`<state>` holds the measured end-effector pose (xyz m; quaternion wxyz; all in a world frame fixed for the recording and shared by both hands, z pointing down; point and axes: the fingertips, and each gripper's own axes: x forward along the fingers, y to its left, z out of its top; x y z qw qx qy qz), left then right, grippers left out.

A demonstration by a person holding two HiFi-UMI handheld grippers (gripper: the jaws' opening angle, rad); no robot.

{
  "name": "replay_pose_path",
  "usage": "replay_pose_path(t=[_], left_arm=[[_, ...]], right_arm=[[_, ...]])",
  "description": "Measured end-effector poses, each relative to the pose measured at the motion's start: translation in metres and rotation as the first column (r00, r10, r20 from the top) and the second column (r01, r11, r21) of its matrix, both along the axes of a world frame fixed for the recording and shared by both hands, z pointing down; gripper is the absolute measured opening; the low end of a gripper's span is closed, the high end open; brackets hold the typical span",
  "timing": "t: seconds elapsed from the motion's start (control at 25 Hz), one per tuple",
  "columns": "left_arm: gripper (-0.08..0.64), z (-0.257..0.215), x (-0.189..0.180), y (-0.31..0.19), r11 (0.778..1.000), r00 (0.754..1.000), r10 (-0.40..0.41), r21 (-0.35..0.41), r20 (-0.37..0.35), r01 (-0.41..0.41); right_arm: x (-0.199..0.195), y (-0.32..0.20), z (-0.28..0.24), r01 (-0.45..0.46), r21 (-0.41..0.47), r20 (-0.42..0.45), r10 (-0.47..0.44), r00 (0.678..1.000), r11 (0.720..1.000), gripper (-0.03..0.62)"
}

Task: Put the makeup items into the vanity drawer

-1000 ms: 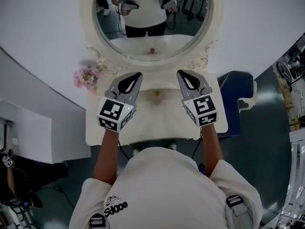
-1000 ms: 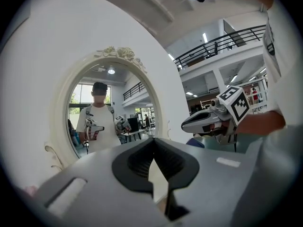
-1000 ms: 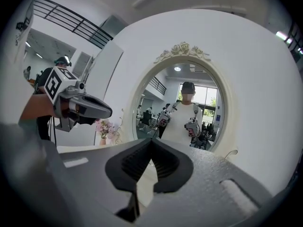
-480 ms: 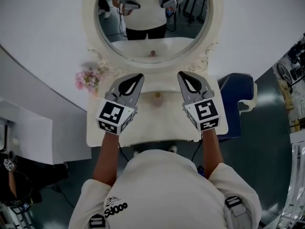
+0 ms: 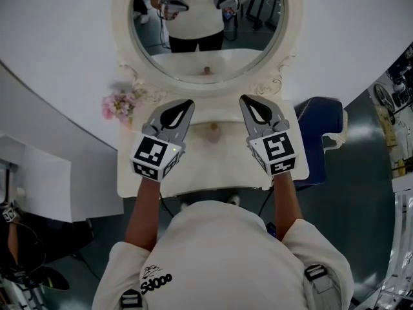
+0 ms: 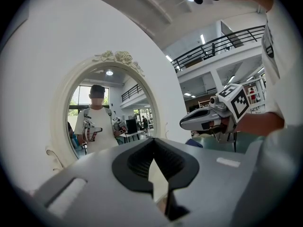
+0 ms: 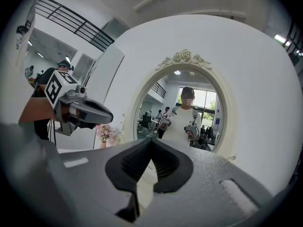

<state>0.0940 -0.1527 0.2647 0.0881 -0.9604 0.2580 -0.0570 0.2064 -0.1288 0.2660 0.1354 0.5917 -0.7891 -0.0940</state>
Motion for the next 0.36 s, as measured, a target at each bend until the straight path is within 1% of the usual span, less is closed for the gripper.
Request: replay_pose_path(t=[0.36], left_arm=[[0.018, 0.0061, -0.0055, 0.0003, 1.0, 1.0, 0.001, -0.01, -0.005, -0.001]], right_arm=[[-0.003, -0.0008, 0.0081, -0.004, -0.012, -0.006, 0.004, 1.0, 1.0, 0.002]])
